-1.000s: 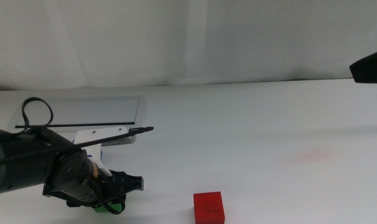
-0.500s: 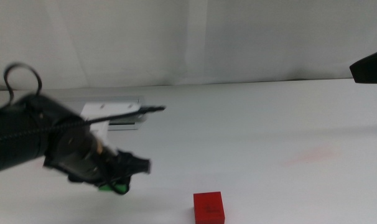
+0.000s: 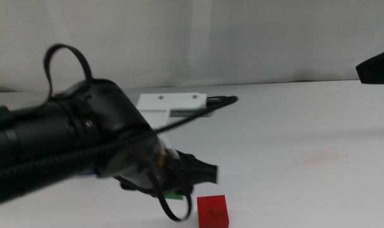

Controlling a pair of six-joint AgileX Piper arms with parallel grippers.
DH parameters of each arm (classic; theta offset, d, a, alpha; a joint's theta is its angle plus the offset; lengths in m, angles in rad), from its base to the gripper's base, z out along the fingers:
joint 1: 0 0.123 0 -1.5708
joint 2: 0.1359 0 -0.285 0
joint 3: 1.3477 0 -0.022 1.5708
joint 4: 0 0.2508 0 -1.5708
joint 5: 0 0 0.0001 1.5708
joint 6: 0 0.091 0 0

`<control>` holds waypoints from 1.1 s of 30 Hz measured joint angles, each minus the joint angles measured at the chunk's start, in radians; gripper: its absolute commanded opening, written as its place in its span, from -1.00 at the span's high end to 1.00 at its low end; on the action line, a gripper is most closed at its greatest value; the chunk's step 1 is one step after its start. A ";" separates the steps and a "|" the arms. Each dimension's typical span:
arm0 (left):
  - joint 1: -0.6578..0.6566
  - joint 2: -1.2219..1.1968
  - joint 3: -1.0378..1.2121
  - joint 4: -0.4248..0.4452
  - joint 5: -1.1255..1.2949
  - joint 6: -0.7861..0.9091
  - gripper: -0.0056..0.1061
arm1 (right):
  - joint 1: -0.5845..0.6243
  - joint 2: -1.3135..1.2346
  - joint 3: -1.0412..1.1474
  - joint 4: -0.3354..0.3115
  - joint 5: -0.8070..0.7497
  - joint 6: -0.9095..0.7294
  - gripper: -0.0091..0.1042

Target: Stack red cubes first, then green, then blue cubes in a specific spot.

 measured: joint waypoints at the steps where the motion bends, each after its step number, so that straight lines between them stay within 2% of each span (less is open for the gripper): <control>1: -0.019 0.000 0.000 0.001 -0.003 -0.029 0.95 | 0.000 0.000 0.000 0.000 0.000 0.006 -0.60; 9: -0.106 0.066 -0.002 -0.005 -0.060 -0.200 0.95 | 0.000 0.000 0.000 0.000 -0.002 0.022 -0.60; 19: -0.121 0.143 -0.002 -0.088 -0.064 -0.232 0.95 | 0.000 0.000 0.000 0.000 -0.002 0.022 -0.60; 33: -0.121 0.212 -0.162 -0.052 -0.018 -0.250 0.95 | 0.000 0.000 0.000 0.000 -0.002 0.022 -0.60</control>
